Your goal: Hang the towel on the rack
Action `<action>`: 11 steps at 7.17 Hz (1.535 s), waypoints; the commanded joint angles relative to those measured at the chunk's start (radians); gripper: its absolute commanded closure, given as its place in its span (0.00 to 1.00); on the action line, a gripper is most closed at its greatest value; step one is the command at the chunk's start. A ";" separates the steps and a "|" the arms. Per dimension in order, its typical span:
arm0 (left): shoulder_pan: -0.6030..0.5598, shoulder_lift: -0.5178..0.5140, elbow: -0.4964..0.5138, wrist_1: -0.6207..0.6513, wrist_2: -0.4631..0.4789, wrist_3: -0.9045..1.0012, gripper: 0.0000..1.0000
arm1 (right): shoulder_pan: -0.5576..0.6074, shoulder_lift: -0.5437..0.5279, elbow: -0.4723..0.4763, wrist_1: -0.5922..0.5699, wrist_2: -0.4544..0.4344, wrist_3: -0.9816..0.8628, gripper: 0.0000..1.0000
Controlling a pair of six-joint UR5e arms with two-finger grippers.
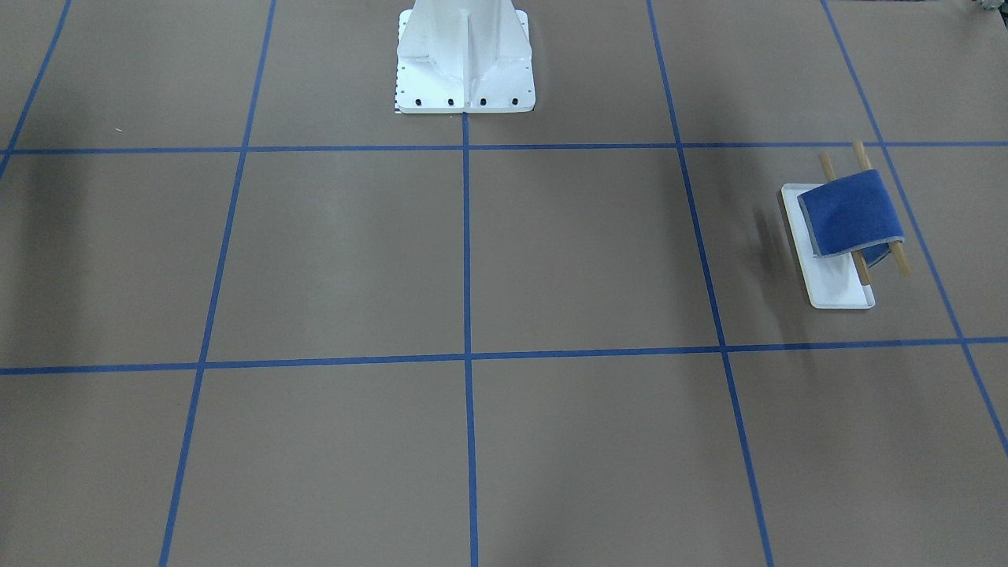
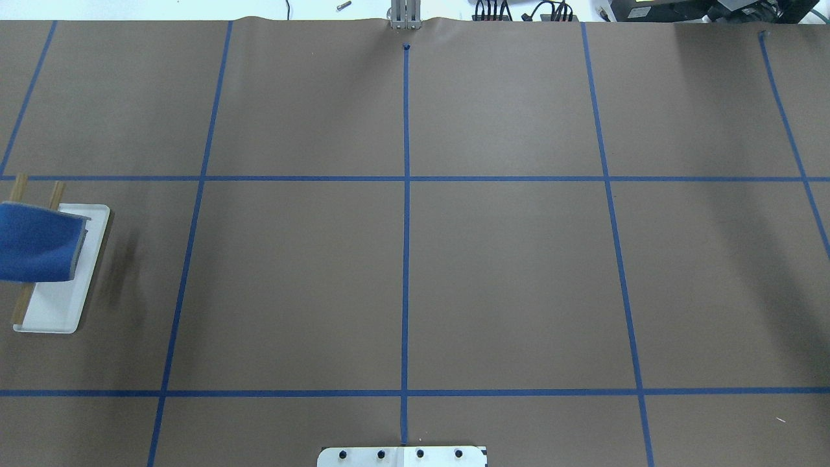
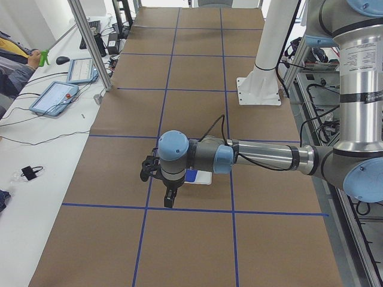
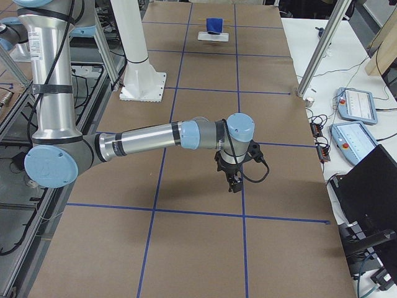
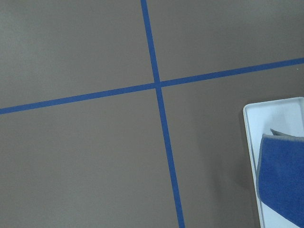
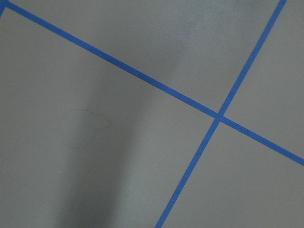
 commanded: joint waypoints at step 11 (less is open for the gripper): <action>0.001 0.005 0.003 -0.034 -0.007 0.001 0.02 | -0.038 0.062 -0.013 0.001 -0.002 0.075 0.00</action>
